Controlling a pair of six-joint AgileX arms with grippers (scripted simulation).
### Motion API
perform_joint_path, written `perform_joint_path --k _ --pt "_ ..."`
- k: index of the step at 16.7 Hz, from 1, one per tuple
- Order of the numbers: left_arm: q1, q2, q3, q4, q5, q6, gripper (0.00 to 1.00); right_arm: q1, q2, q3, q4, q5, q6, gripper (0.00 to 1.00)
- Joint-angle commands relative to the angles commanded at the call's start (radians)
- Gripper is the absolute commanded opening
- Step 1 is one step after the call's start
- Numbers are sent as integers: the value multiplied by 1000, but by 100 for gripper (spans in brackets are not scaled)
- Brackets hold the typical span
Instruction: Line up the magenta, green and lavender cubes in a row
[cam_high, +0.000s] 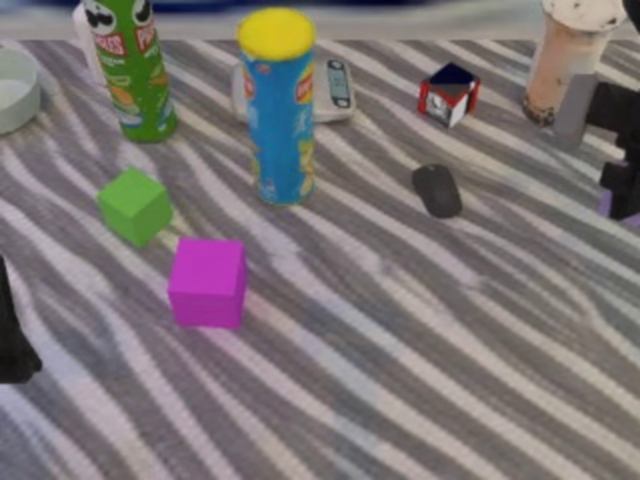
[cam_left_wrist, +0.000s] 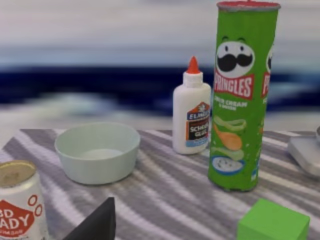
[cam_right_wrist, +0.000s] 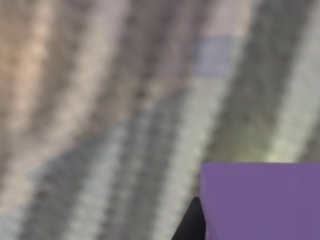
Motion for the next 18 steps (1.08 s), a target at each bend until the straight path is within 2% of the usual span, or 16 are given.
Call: perform_joint_path --k 3,5,8,14,16,18 --pt "0 0 0 0 0 0 100 10 -4 -11 4 0 4 0" --pt "0 0 0 0 0 0 100 64 -32 -44 9 0 18 0" --pt "0 0 0 0 0 0 100 196 -104 -128 24 -1 58 0" --pt "0 0 0 0 0 0 100 529 -282 -345 58 -3 148 0" --pt "0 0 0 0 0 0 100 603 -326 -395 67 -3 170 0" --pt "0 0 0 0 0 0 100 635 -347 -418 72 -3 180 0"
